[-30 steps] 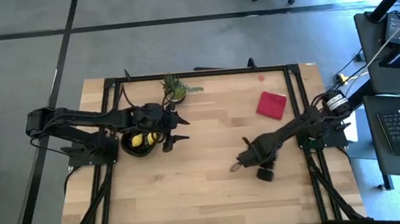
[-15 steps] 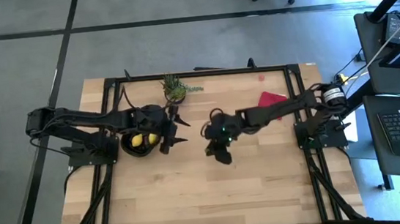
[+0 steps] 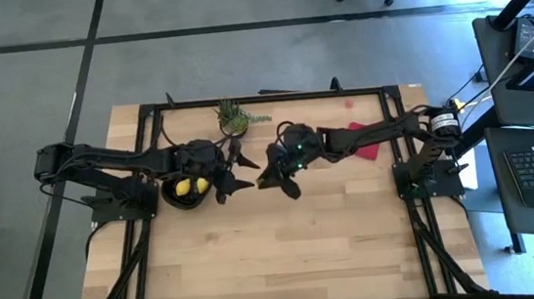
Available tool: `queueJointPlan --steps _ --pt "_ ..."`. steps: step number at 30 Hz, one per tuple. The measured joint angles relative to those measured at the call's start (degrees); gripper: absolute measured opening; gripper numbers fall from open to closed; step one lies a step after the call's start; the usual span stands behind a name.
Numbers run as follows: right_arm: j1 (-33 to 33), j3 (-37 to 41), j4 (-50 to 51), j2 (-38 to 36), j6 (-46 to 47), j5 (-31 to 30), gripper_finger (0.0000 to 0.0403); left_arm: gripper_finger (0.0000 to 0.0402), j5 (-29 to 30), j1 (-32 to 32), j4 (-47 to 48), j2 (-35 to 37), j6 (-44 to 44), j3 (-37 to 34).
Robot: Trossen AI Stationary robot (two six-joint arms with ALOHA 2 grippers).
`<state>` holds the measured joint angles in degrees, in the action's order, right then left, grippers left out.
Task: Pick and placing Produce into tupperware
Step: Put the red strawberry into the black container
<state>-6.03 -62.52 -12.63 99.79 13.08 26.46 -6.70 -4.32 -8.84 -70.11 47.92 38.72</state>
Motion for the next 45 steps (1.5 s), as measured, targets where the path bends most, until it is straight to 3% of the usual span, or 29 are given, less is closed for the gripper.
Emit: queueJointPlan --steps 7,13,20,35,45 --pt "-1.53 0.00 -3.24 0.00 -0.08 -1.79 0.0093 0.0254 0.58 1.65 -2.05 0.00 9.50 0.00" --pt "-1.81 0.00 -8.53 0.00 -0.09 -1.91 0.0093 0.0253 6.29 2.98 -4.92 0.00 9.89 0.00" --pt "-1.78 0.00 -9.04 0.02 0.09 -1.90 0.0093 0.0248 6.65 3.04 -6.07 -0.01 12.69 0.00" --pt "-1.74 0.00 -9.04 -0.02 -0.37 -2.23 0.0093 0.0131 8.29 2.97 -6.35 0.00 11.80 0.00" --pt "-1.76 0.00 -9.06 -0.04 -0.24 -1.85 0.0093 0.0102 10.22 2.99 -5.43 0.00 11.78 0.00"
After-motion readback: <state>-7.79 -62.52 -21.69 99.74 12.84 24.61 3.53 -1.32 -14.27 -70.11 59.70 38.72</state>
